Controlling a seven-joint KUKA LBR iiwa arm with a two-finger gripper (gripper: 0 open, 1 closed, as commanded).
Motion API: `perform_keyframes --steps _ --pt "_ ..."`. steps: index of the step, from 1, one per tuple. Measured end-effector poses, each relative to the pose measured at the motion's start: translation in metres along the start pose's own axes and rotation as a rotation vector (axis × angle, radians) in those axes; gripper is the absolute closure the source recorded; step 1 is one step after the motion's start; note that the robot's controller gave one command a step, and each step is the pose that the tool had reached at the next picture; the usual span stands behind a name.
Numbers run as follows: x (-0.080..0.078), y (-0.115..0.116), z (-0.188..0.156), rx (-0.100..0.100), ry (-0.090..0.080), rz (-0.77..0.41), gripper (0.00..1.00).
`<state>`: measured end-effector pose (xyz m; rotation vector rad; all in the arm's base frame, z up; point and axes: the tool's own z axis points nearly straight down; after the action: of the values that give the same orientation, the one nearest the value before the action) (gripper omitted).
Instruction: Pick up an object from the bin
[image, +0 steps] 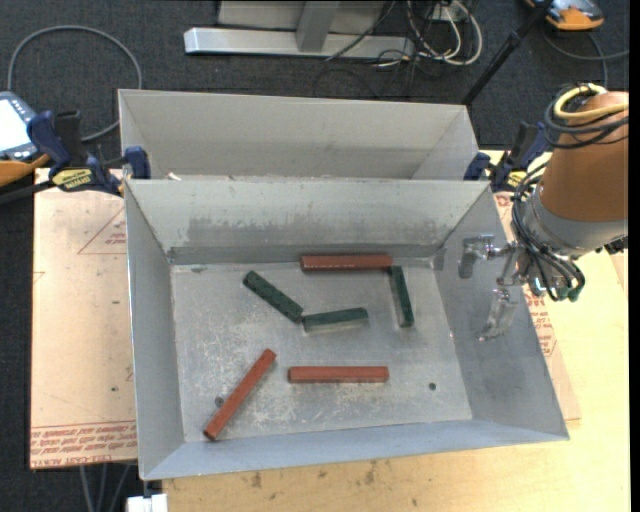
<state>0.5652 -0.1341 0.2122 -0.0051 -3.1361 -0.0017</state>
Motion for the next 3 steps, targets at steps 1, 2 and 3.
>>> perform_keyframes --steps 1,2,3 --pt "-0.067 0.032 0.145 0.000 -0.011 -0.043 0.00" --pt "-0.057 0.038 0.111 0.003 -0.010 -0.530 0.00" --pt "-0.078 0.040 0.112 0.004 -0.010 -0.827 0.00"
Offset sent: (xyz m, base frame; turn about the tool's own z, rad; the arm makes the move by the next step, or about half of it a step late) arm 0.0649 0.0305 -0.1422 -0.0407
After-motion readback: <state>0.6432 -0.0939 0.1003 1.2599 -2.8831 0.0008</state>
